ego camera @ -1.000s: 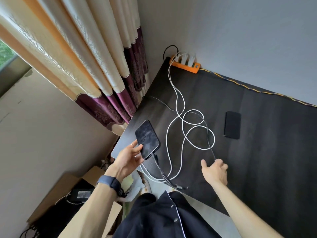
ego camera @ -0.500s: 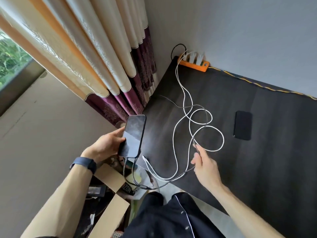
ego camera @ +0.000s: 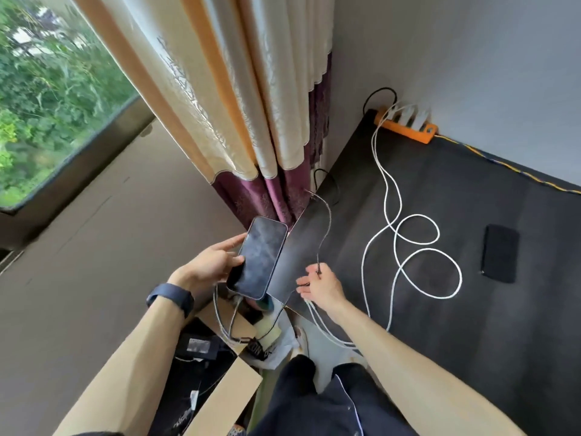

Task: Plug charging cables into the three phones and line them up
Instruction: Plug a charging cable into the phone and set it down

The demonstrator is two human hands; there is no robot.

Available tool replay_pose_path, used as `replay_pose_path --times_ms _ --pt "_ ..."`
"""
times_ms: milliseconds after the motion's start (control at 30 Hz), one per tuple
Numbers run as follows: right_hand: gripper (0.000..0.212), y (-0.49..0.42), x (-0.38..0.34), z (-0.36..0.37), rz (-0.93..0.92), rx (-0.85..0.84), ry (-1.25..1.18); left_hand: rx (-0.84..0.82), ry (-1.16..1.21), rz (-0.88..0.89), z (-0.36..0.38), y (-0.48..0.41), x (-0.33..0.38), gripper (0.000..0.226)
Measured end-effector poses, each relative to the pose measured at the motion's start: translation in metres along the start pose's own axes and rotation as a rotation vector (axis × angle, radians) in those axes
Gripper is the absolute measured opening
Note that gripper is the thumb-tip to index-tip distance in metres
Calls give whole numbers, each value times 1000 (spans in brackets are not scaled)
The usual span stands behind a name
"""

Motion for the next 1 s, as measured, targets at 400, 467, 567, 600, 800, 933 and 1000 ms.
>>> replay_pose_path --times_ms 400,467,567,600,800,933,1000 --pt "17 -46 7 -37 94 271 -46 -92 -235 -60 27 -69 -28 59" --pt "12 -51 -4 -50 54 342 -67 -69 -239 -83 21 -79 -36 60" --pt "21 -65 -19 -71 40 419 -34 -28 -258 -84 13 -97 -40 60" --pt "32 -72 -19 -76 53 413 2 -13 -261 -84 11 -105 -42 61" --pt "60 -54 6 -65 127 360 345 122 -421 -86 2 -132 -51 61" --pt "53 -33 32 -43 104 319 343 247 -558 -78 7 -125 -42 56" --pt "54 -27 37 -32 61 306 375 279 -645 -43 14 -123 -36 54"
Point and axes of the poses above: each hand's wrist, its own y-axis away from the middle knuckle, its own z-axis out of the palm, x = y × z, the point moved 10 cm from there along -y, towards the middle knuckle, and after that the axes turned 13 degrees about -x, right-handed, at the moved point
